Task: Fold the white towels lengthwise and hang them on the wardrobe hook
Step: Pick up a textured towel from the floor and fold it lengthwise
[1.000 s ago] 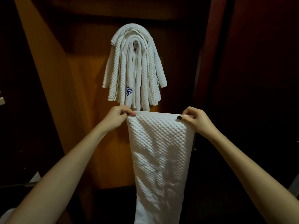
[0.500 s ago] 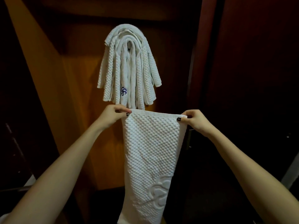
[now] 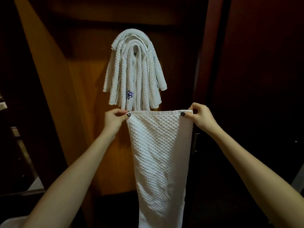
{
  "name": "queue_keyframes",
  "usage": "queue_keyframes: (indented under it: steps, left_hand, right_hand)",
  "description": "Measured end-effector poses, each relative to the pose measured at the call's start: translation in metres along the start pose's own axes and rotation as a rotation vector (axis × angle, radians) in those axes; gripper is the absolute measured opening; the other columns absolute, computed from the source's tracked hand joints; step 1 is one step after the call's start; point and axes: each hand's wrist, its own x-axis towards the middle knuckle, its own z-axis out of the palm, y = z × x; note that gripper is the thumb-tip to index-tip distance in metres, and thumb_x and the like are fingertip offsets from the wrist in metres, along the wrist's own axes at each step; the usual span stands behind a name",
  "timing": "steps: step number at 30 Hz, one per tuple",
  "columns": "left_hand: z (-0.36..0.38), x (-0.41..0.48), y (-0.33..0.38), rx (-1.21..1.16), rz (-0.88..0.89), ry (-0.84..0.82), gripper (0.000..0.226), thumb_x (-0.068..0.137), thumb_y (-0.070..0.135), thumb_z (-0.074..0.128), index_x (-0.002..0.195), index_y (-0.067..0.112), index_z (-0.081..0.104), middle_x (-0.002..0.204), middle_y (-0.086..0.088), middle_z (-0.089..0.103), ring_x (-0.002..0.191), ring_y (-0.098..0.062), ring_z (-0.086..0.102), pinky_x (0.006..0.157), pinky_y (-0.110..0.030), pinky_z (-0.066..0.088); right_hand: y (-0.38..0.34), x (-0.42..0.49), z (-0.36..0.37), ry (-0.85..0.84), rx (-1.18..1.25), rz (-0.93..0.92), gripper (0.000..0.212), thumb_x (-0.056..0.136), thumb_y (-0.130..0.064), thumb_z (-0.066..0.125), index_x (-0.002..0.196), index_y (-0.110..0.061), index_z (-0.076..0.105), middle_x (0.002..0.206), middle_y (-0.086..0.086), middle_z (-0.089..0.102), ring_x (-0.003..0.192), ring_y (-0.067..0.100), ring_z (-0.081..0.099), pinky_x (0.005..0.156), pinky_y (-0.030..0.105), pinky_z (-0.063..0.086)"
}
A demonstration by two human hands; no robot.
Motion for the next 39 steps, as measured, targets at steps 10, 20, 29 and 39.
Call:
queue_keyframes:
  steps: [10, 20, 29, 39]
  left_hand:
    - [0.010, -0.001, 0.009, 0.068, 0.167, -0.154, 0.016, 0.075, -0.008, 0.072, 0.084, 0.004, 0.065, 0.077, 0.002, 0.063, 0.068, 0.001, 0.057, 0.065, -0.011, 0.047]
    - [0.043, -0.013, -0.008, 0.074, 0.015, -0.244, 0.023, 0.082, -0.009, 0.062, 0.080, 0.011, 0.073, 0.080, -0.004, 0.069, 0.077, -0.015, 0.064, 0.065, -0.021, 0.049]
    - [0.022, -0.007, -0.001, 0.104, 0.052, -0.229, 0.032, 0.081, -0.005, 0.064, 0.079, 0.025, 0.074, 0.084, 0.010, 0.070, 0.086, 0.002, 0.062, 0.077, -0.010, 0.044]
    - [0.043, -0.036, 0.003, -0.297, -0.039, -0.335, 0.022, 0.076, 0.000, 0.074, 0.077, 0.022, 0.076, 0.078, 0.004, 0.072, 0.077, -0.010, 0.065, 0.067, -0.025, 0.055]
  right_hand:
    - [0.013, -0.008, -0.004, 0.070, -0.244, -0.012, 0.016, 0.094, -0.028, 0.060, 0.081, -0.022, 0.051, 0.065, 0.004, 0.062, 0.057, 0.021, 0.059, 0.048, 0.033, 0.041]
    - [0.015, -0.025, 0.029, -0.078, 0.318, 0.279, 0.032, 0.087, 0.001, 0.058, 0.097, -0.024, 0.074, 0.086, 0.008, 0.073, 0.066, 0.012, 0.070, 0.051, 0.024, 0.053]
    - [0.002, -0.017, 0.029, -0.051, 0.309, 0.318, 0.021, 0.092, -0.002, 0.055, 0.088, -0.011, 0.074, 0.085, 0.009, 0.070, 0.071, 0.013, 0.067, 0.056, 0.024, 0.056]
    - [-0.039, -0.029, 0.046, -0.446, 0.331, 0.077, 0.025, 0.086, 0.008, 0.065, 0.109, -0.001, 0.061, 0.089, 0.010, 0.072, 0.086, 0.019, 0.071, 0.086, 0.033, 0.057]
